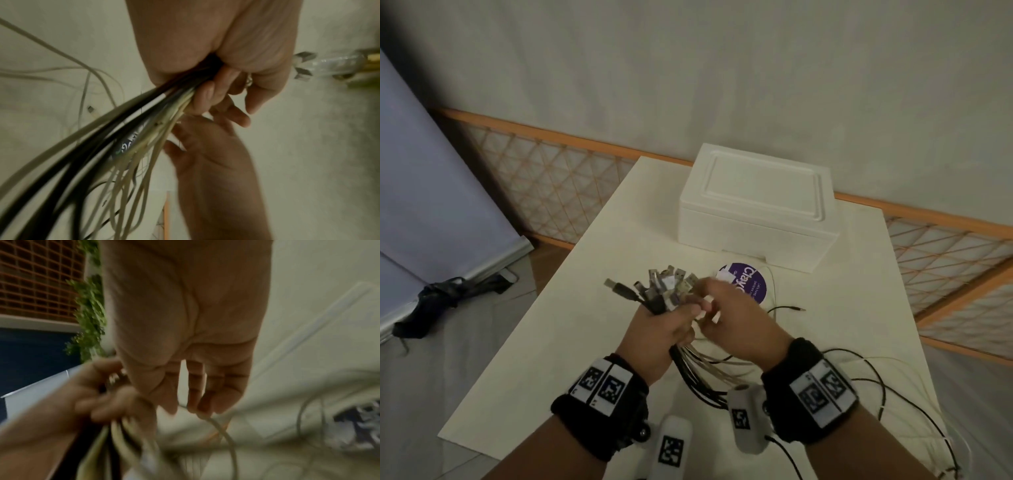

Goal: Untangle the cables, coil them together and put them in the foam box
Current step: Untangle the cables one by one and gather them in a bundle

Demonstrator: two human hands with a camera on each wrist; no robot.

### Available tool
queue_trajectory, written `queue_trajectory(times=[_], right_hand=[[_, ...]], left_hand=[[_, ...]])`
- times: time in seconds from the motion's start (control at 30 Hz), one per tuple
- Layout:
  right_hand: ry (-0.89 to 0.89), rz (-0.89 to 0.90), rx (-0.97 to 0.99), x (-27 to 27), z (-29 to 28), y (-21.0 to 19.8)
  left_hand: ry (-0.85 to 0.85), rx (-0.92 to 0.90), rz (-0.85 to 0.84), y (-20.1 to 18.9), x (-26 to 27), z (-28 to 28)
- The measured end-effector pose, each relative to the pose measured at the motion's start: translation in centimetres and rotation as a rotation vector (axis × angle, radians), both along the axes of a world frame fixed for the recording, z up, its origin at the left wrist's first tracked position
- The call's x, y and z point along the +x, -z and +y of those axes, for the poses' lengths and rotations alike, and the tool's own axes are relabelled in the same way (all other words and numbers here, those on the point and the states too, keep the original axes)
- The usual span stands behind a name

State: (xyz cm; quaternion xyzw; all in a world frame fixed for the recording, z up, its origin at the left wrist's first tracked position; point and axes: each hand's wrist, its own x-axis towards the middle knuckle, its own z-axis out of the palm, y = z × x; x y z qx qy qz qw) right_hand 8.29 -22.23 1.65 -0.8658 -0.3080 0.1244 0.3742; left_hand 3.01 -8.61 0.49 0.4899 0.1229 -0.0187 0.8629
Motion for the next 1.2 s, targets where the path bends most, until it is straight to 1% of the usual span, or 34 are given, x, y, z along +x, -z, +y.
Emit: queue_trajectory(times=[0.07,0.13,0.2,0.27,0.33,0.37,0.4,0.43,0.47,0.5,0.57,0.67,0.73,0.87,0.93,0.97,1.07,1.17,1.2], right_hand=[[-0.123,0.003,-0.177,-0.1,1.2,2.3],[-0.129,-0.003,-0.31,0.0,1.8,3.5],[-0.039,-0.057,-0.357,0.9,1.4,3.8],[0.08,-0.117,-0.387,1.9,0.2,3.8],[0.217,-0.139,-0.406,3.0,-1.3,3.8],[0.287,-0.146,-0.4,3.4,-2.0,3.8],[0.334,-0.147,-0.39,3.8,-2.6,3.8],[0.353,-0.14,-0.39,4.1,-3.1,4.0],[0.35,-0.133,-0.395,4.3,-3.5,4.0],[0.337,-0.122,-0.399,4.4,-3.6,4.2],[0.328,-0.095,-0.371,4.1,-3.5,4.1],[0.342,-0.052,-0.316,3.8,-3.5,4.0],[0.368,-0.073,-0.319,4.0,-4.6,4.3],[0.629,-0.088,-0.205,4.6,-8.3,4.8],[0.698,-0.055,-0.156,4.8,-9.0,4.6],[0.706,-0.007,-0.077,4.9,-8.8,4.2],[0.684,0.188,0.255,4.7,-7.0,2.4],[0.573,0.303,0.448,4.0,-4.4,-0.2],[0.549,0.376,0.516,3.6,-3.6,-1.2]], left_hand=[[0.011,-0.111,-0.04,-0.3,-0.2,0.2],[-0.003,-0.09,-0.07,-0.7,-0.5,0.6],[-0.046,0.024,-0.088,-0.8,-0.7,1.2],[-0.148,0.118,-0.043,-0.6,-0.9,2.2],[-0.25,0.124,0.026,0.2,-1.1,3.5],[-0.274,0.071,0.049,0.7,-1.1,4.0],[-0.305,-0.045,0.055,1.0,-1.2,4.5],[-0.331,-0.194,0.041,1.1,-1.2,4.9],[-0.355,-0.295,0.023,1.0,-1.3,5.1],[-0.366,-0.33,0.014,1.0,-1.4,5.3],[-0.354,-0.307,0.012,0.9,-1.6,5.4],[-0.304,-0.319,-0.049,0.9,-1.7,5.6],[-0.305,-0.317,-0.041,0.7,-1.7,6.2],[-0.325,-0.297,0.009,0.2,-2.1,8.1],[-0.329,-0.239,0.055,0.8,-2.0,8.7],[-0.332,-0.205,0.08,1.3,-1.9,8.7],[-0.336,-0.078,0.138,2.5,-1.0,7.9],[-0.269,0.058,0.167,2.3,0.0,6.3],[-0.228,0.086,0.169,2.1,0.3,5.6]])
